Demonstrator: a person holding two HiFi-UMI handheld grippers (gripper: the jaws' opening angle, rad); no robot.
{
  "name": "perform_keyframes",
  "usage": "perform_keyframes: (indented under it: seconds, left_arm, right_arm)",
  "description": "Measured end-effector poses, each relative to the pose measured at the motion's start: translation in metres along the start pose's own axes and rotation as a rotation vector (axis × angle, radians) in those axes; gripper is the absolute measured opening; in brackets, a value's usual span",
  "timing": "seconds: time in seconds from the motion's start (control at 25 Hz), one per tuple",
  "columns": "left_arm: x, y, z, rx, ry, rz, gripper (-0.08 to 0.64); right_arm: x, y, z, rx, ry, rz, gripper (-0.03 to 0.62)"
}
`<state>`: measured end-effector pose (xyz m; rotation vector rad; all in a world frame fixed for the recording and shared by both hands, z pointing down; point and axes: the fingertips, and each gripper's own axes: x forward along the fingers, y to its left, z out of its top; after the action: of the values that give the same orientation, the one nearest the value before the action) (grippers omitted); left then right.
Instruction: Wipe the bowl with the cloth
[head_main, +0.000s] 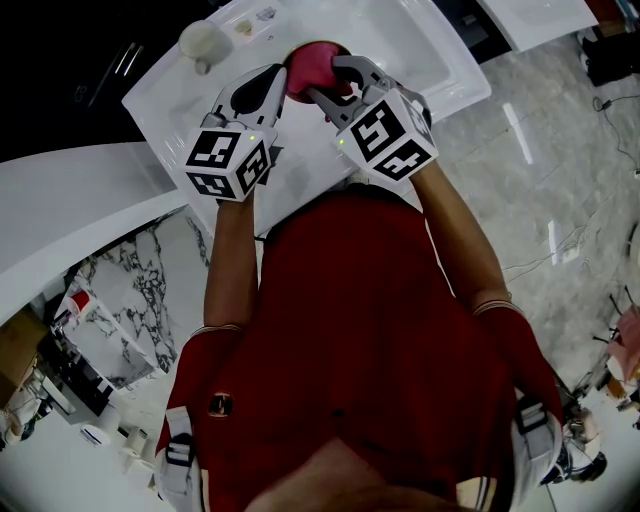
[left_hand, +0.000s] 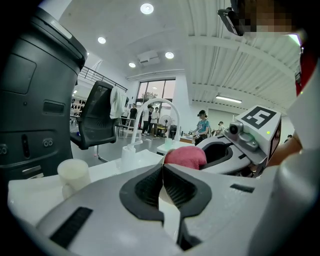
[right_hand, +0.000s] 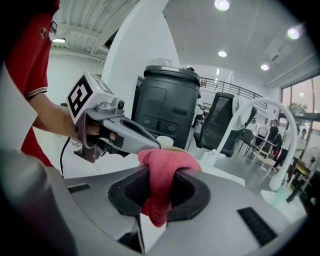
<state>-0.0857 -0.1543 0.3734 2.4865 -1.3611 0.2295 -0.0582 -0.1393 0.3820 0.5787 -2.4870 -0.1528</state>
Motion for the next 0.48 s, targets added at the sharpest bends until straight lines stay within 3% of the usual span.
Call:
perform_keyframes:
  seconds: [0.48]
  left_arm:
    - [-0.005,0.002,0.003,0.004,-0.021,0.028,0.011]
  right_arm:
    - [-0.006,-0.008,-0.014,0.164,0.018,-0.035,0.071]
